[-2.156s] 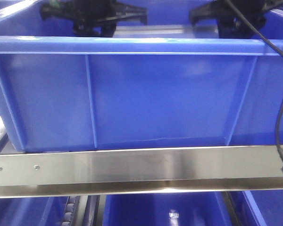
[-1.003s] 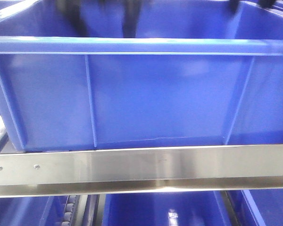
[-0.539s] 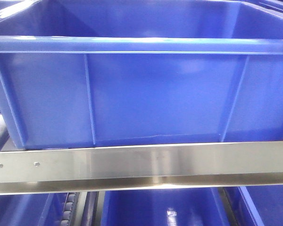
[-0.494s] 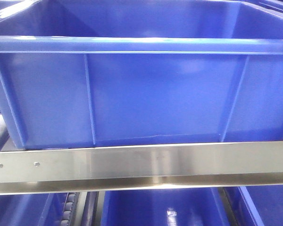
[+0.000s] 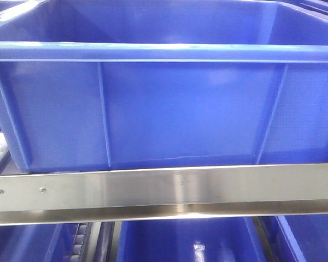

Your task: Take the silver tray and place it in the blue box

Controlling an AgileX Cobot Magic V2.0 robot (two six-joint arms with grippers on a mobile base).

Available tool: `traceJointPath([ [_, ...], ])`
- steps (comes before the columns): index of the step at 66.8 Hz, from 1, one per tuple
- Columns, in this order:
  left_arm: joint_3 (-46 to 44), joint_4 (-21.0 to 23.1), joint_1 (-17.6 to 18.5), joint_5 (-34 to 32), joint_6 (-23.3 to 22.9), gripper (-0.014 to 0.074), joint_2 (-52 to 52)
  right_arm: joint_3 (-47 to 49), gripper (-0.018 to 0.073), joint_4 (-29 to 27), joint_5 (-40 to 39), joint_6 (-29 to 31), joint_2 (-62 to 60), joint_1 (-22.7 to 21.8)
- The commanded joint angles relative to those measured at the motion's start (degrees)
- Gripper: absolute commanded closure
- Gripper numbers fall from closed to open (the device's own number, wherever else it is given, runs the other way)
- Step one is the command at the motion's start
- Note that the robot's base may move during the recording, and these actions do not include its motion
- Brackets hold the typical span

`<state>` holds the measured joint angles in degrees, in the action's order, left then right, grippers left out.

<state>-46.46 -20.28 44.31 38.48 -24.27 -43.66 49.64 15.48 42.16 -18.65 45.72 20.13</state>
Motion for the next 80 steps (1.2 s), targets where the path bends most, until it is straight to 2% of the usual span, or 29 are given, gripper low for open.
traceJointPath([
  [1,2.39,-1.32,0.42,-7.14,0.08,0.0701,7.00,-2.70,0.0506,1.22,-8.52,0.25,-5.99,0.00],
  [17,9.91,-1.32,0.42,-8.56,1.41,0.0701,21.74,-15.98,0.0506,1.33,-17.14,0.25,-23.24,0.00],
  [28,11.23,-0.59,0.42,-8.45,1.41,0.0701,27.15,-21.83,0.0506,1.34,-19.93,0.25,-32.65,0.00],
  [67,11.50,0.24,0.42,-8.36,1.41,0.0701,27.18,-22.70,0.0506,1.46,-19.38,0.25,-34.33,0.00],
  [75,12.10,4.40,-1.00,-7.69,1.43,0.0701,28.21,-22.70,0.0506,1.46,-19.38,0.25,-34.33,0.00],
  [80,13.38,9.35,-4.33,-8.68,6.24,0.0701,30.29,-22.70,0.0506,1.46,-19.38,0.25,-34.33,0.00],
])
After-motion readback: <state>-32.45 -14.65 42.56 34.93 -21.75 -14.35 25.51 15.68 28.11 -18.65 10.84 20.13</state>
